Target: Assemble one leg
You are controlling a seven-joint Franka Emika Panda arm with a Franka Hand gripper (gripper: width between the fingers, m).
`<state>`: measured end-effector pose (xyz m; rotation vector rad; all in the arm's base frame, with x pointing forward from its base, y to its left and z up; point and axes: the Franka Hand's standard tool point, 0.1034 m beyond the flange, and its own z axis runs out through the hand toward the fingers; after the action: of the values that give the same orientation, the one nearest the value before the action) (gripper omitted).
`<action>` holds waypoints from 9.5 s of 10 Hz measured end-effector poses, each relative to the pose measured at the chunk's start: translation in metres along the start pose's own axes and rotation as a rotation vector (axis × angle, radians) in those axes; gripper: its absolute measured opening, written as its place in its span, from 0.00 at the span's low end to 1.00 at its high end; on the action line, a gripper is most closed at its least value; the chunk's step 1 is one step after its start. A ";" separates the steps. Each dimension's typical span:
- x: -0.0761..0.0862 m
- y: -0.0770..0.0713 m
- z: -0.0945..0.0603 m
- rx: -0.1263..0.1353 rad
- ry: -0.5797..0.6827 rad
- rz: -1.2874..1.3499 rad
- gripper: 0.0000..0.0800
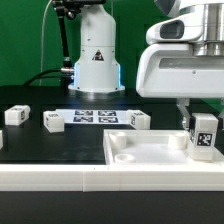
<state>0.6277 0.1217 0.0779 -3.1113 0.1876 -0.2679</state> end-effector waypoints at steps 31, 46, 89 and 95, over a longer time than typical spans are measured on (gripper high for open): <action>-0.008 0.003 0.001 -0.023 -0.025 0.701 0.81; -0.008 0.001 0.001 -0.028 -0.020 0.117 0.36; -0.006 0.006 0.002 -0.031 -0.021 0.183 0.81; -0.006 0.007 0.002 -0.032 -0.021 0.219 0.36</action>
Offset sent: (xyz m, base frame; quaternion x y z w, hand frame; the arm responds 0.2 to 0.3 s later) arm -0.0049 0.0039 0.0000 -0.0127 0.0045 0.2769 0.9608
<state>0.6211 0.1156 0.0745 -3.0862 0.5322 -0.2293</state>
